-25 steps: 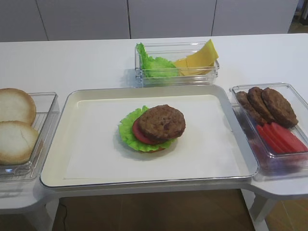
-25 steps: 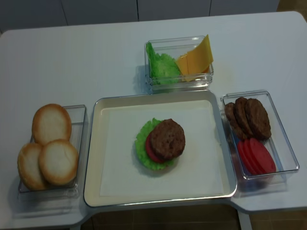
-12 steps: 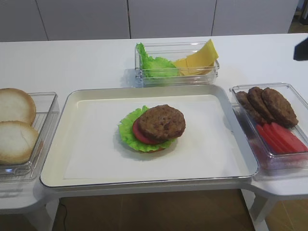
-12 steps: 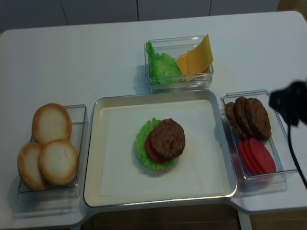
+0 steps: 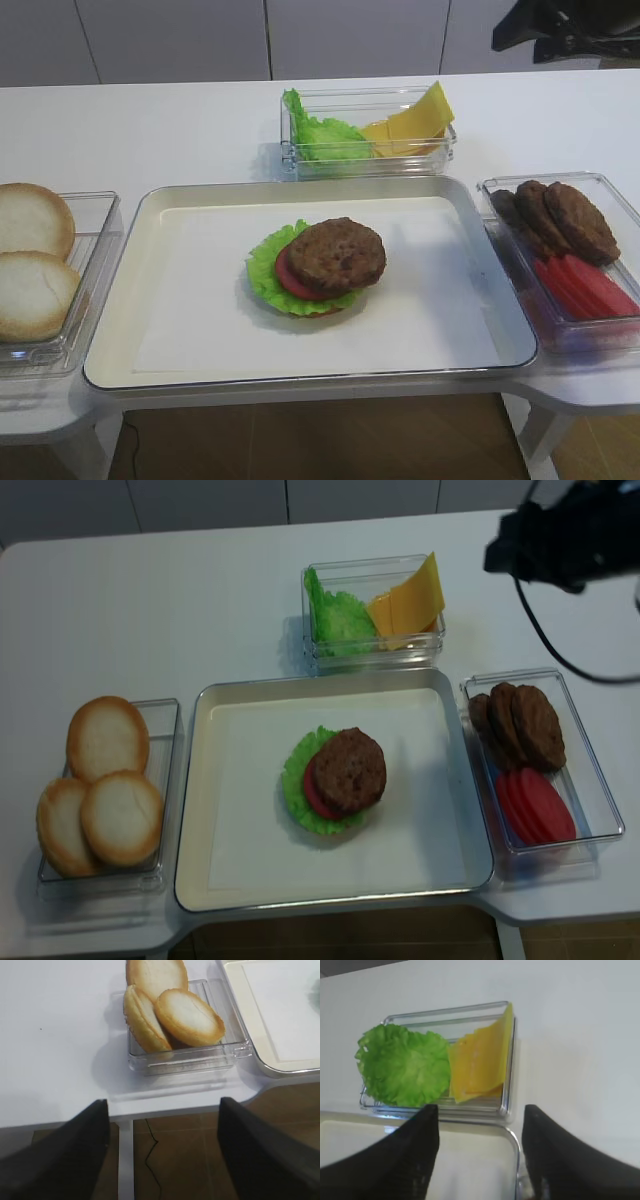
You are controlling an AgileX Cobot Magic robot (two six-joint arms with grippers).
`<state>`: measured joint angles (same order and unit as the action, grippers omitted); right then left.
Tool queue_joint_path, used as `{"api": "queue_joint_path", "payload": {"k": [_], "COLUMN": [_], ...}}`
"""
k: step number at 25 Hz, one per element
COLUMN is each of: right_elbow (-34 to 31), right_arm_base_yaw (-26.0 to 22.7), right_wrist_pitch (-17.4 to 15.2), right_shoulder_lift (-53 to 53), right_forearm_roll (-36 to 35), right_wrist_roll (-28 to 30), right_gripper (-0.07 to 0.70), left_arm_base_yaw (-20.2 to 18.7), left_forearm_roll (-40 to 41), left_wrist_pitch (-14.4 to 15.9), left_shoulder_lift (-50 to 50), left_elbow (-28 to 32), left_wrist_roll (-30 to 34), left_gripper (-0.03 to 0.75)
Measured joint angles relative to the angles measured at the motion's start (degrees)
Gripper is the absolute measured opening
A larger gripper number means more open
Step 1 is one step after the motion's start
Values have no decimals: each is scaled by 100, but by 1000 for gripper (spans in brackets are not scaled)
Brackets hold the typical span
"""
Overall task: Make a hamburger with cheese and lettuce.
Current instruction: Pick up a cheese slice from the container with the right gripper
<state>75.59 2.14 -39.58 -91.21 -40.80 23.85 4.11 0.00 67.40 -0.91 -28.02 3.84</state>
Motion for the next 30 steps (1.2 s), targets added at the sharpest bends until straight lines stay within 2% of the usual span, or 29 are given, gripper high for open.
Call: {"api": "queue_joint_path", "payload": {"k": [8,11,14,18,25,30], "right_elbow": [1836,2408,2793,3045,3087,3096], "right_arm_base_yaw": [0,0,0,0,0,0], "right_wrist_pitch": [-254,-416,-440,-448,-426,-426], "right_shoulder_lift": [-1954,-2535,-2970,-3298,-3514,-3586], "right_forearm_roll": [-459,-566,-591,-617,-841,-1021], "right_wrist_roll": [230,230,230,230,325,529], "right_gripper": [393,386,384,378,375,297], "left_arm_base_yaw": [0,0,0,0,0,0], "left_forearm_roll": [0,0,0,0,0,0], "left_wrist_pitch": [0,0,0,0,0,0], "left_shoulder_lift": [0,0,0,0,0,0], "left_elbow": [0,0,0,0,0,0], "left_wrist_roll": [0,0,0,0,0,0], "left_gripper": [493,493,493,493,493,493]}}
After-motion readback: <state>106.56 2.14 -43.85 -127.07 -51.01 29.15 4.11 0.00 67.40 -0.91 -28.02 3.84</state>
